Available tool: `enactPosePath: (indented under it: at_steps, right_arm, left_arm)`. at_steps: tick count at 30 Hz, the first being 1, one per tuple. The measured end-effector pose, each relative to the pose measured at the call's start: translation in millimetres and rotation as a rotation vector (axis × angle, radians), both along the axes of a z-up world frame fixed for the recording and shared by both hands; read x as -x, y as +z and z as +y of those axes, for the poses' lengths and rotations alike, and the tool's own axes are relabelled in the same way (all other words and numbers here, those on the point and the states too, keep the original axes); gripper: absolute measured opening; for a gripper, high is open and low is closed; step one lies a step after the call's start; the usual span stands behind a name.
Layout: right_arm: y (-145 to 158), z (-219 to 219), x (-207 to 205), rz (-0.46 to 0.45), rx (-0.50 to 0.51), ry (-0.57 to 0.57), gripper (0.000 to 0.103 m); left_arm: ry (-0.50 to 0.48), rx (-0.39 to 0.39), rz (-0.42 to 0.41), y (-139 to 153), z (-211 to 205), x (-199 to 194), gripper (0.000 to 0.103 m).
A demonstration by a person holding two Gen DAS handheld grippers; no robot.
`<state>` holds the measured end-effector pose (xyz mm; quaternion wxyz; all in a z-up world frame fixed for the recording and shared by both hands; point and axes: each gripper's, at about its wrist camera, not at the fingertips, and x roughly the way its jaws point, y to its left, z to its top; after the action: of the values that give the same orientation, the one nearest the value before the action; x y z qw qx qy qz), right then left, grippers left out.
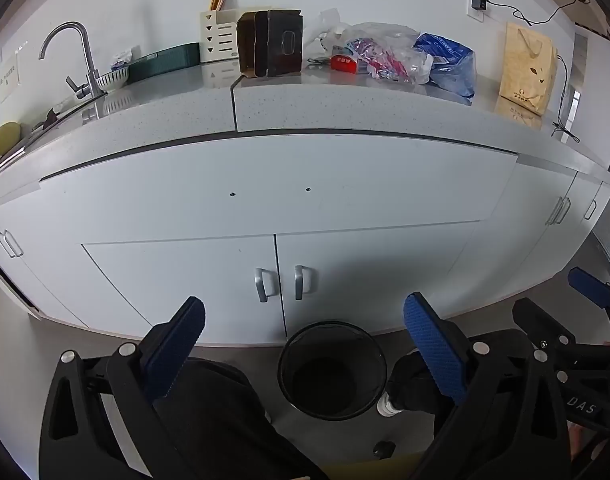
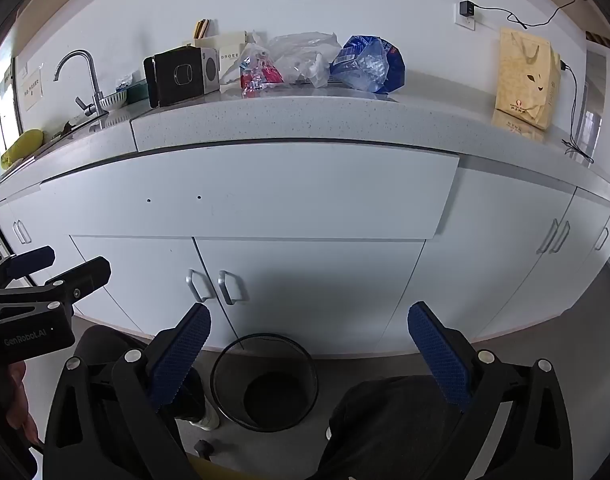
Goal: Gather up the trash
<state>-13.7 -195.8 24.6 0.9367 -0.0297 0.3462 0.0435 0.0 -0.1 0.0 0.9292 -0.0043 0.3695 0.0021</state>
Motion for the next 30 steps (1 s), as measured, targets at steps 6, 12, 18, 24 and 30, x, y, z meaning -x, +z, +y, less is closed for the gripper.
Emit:
enactPosePath:
  at_steps: [6, 12, 18, 24, 30]
  right_arm:
    - [-0.2, 0.2, 0.7, -0.002, 0.000, 0.001, 0.100]
    - [-0.5, 0.9, 0.9, -0.001, -0.001, 0.004, 0.100]
    - [-0.3, 0.7, 0.1, 0.000, 0.001, 0.005, 0.100]
    - [-1.4, 3.5, 0.2, 0.004, 0.004, 0.008, 0.100]
    - [-1.2, 4.5, 1.0, 0.005, 0.005, 0.010, 0.100]
  left_arm:
    - [-0.001, 0.004, -0.002, 0.7, 0.2, 0.2, 0.099]
    - [-0.001, 0.003, -0.001, 0.8, 1.2, 1.4, 0.099]
    - [0.001, 0.005, -0.001, 0.4, 1.7, 1.6, 0.099]
    - [-0.001, 0.009, 0.009, -1.8, 1.7, -0.6, 0.099]
    - [-0.001, 0.010, 0.008, -1.9, 1.2, -0.7, 0.099]
